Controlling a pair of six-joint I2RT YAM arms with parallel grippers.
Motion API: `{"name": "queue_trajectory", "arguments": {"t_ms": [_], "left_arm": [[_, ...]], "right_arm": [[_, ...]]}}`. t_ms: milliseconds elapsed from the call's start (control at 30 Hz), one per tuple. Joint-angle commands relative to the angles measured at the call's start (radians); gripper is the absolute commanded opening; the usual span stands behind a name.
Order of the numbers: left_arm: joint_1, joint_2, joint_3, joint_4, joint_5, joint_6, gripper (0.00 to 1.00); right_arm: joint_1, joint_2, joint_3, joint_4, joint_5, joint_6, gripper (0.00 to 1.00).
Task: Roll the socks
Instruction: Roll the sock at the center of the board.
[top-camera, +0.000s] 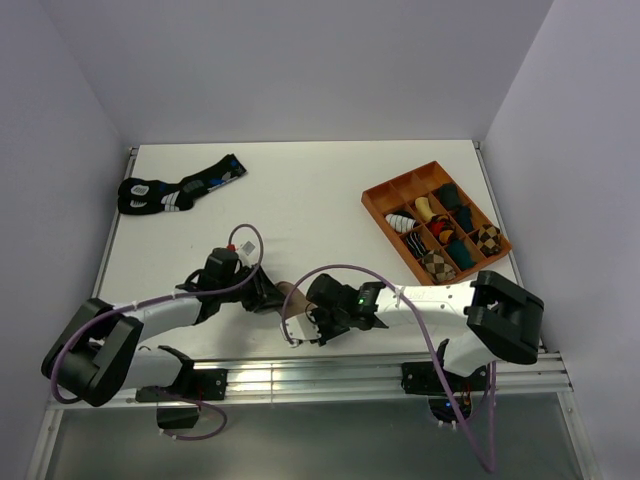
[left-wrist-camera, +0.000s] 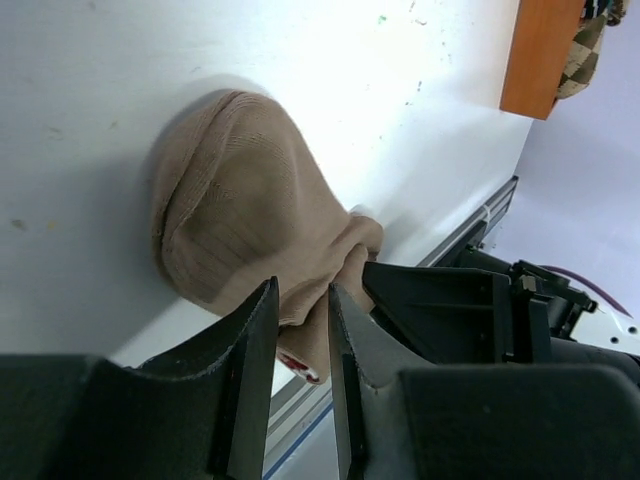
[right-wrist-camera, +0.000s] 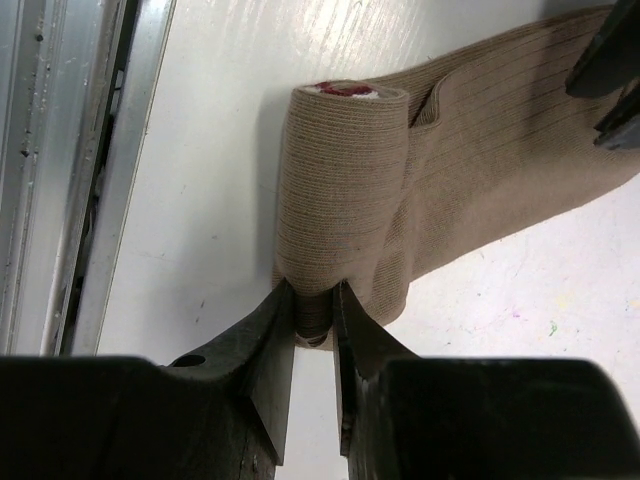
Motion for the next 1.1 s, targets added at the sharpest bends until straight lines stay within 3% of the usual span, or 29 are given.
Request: {"name": "queue_trajectory", "arguments": {"t_ms": [0, 167, 400, 700, 933, 1067], "left_arm": [[0.007, 0.004, 0.024, -0.055, -0.018, 0.046, 0.31], [0.014, 0.094, 0.047, -0.003, 0.013, 0.051, 0.27], [0.033, 0.192, 0.141, -0.057, 0.005, 0.109, 0.23], [0.051, 0.306, 0.257, -0.120, 0.016, 0.163, 0.21], [0.051, 0.326, 0.262, -0.129, 0.025, 0.175, 0.20], [0.051, 0.361, 0.302, -0.164, 0.028, 0.206, 0.19]], "right_arm": [[0.006, 0.042, 0.011, -0.029, 0.026, 0.011, 0.22], [0.006, 0.037, 0.014, -0.032, 0.033, 0.012, 0.22], [0.006, 0.013, 0.017, -0.070, 0.033, -0.005, 0.22], [0.006, 0.080, 0.187, -0.346, -0.102, -0.057, 0.23], [0.006, 0.115, 0.182, -0.275, -0.036, -0.008, 0.22], [0.006, 0.132, 0.207, -0.316, -0.051, -0.026, 0.23]]}}
